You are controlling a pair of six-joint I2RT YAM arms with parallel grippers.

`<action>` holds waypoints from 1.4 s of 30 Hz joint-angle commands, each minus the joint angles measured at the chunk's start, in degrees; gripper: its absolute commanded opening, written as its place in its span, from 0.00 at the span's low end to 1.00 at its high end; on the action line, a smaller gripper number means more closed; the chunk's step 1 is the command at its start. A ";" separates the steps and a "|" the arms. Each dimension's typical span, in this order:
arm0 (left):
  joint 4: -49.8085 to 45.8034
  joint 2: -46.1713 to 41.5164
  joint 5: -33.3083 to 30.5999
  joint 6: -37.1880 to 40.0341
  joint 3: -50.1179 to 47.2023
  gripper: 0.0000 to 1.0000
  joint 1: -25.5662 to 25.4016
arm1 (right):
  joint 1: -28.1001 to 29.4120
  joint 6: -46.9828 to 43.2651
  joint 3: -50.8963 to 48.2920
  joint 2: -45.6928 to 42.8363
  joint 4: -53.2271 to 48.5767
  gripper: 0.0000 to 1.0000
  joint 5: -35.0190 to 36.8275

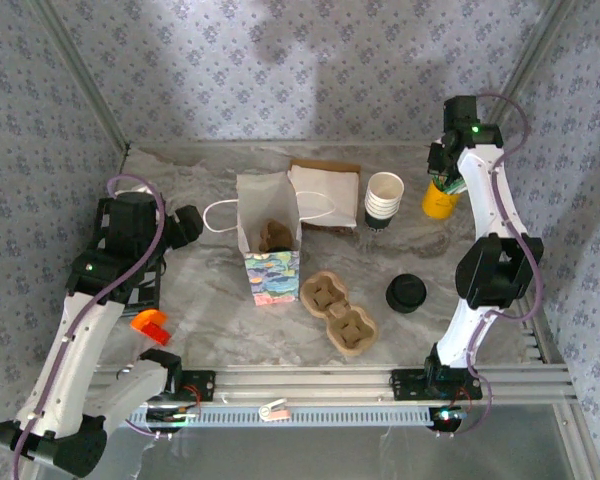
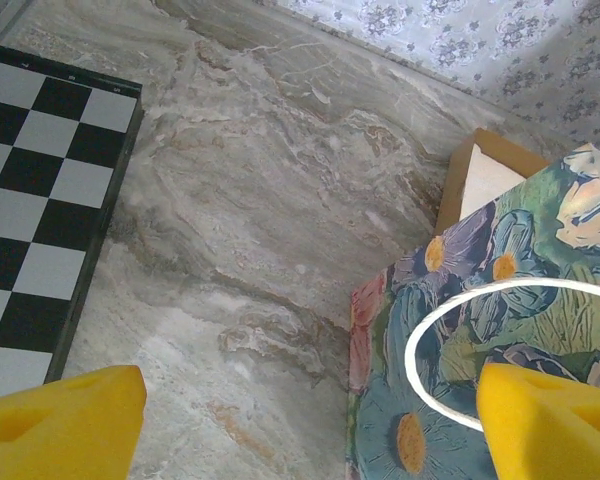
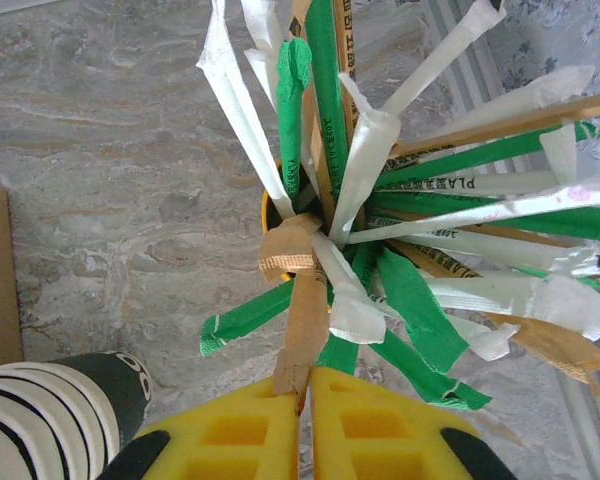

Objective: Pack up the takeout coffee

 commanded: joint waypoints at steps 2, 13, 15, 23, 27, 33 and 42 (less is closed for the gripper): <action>0.99 0.04 -0.45 0.31 2.01 0.85 0.47 | 0.37 -1.53 2.92 -0.86 -2.09 0.06 2.10; 0.67 -0.14 0.16 -0.02 3.28 0.86 0.43 | 1.01 -1.25 7.81 -4.69 -5.84 0.01 3.26; 0.41 -0.25 0.23 -0.02 3.68 0.86 0.39 | 1.27 -0.76 8.65 -6.08 -6.84 0.01 3.45; -1.16 -1.01 -0.28 0.39 5.63 0.86 0.43 | 4.25 -0.53 10.72 -12.83 -9.88 0.01 1.92; -2.32 -1.77 -0.34 0.20 6.36 0.86 0.43 | 7.21 -0.72 14.76 -14.69 -12.67 0.01 2.29; -3.93 -3.48 -0.63 -0.27 6.80 0.86 0.43 | 13.08 -1.50 20.40 -17.98 -13.68 0.01 0.95; -6.96 -6.12 -2.83 -1.66 6.41 0.86 0.43 | 24.89 -1.60 26.68 -18.69 -11.47 0.00 -11.83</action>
